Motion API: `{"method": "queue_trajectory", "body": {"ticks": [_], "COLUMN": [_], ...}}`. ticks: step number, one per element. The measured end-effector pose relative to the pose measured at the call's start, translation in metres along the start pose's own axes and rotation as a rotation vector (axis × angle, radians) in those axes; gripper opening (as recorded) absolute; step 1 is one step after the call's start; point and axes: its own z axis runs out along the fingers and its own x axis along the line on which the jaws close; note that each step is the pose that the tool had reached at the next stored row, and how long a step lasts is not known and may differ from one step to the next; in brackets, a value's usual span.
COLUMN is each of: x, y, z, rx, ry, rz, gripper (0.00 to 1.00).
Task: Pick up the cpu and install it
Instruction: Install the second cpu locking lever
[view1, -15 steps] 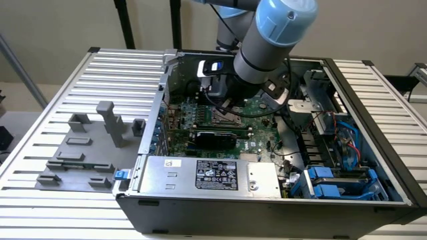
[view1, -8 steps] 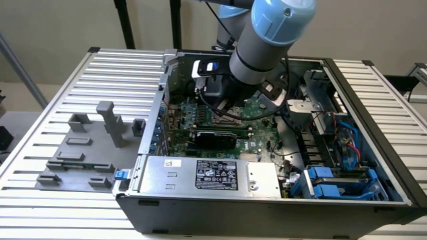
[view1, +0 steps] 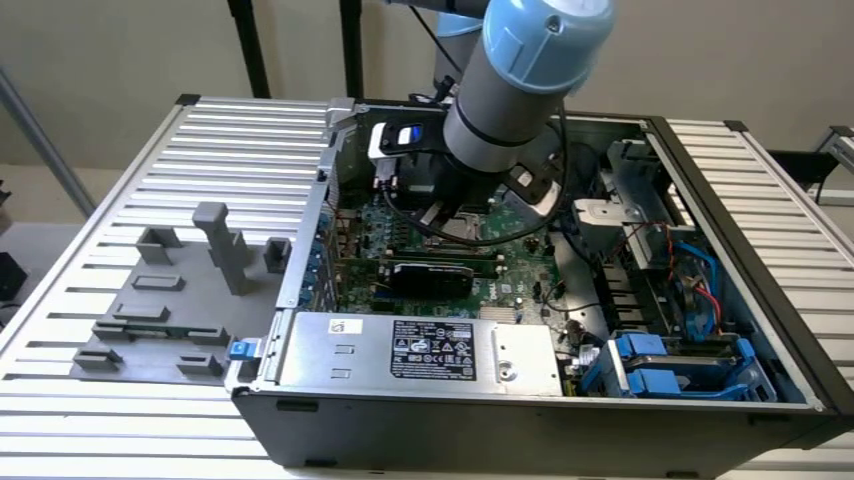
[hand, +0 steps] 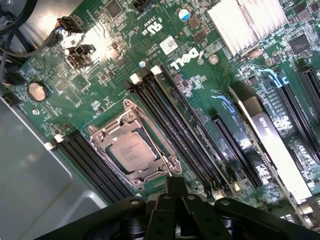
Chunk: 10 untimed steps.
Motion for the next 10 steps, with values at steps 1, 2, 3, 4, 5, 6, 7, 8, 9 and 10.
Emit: {"method": "queue_trajectory", "body": {"ticks": [1,2,3,4,5,6,7,8,9,10], "x": [-0.0008,-0.0016,-0.0022,-0.0032,-0.0042,-0.0051,-0.0059,-0.0068,-0.0072,-0.0072], "y": [-0.0009,-0.0018,-0.0025,-0.0034,-0.0043,-0.0049,-0.0053,-0.0056,-0.0058,-0.0058], "z": [0.0003,0.0006,0.001,0.0018,0.0028,0.004,0.0055,0.007,0.0083,0.0096], "rx": [0.0,-0.0001,-0.0002,-0.0004,-0.0008,-0.001,-0.0012,-0.0014,-0.0016,-0.0016], "ry": [0.0,0.0,-0.0002,-0.0005,-0.0009,-0.0013,-0.0015,-0.0018,-0.0021,-0.0022], "rz": [0.0,0.0,0.0,0.0,0.0,0.0,0.0,0.0,0.0,0.0], "gripper": [0.11,0.11,0.11,0.11,0.11,0.11,0.11,0.11,0.11,0.11]}}
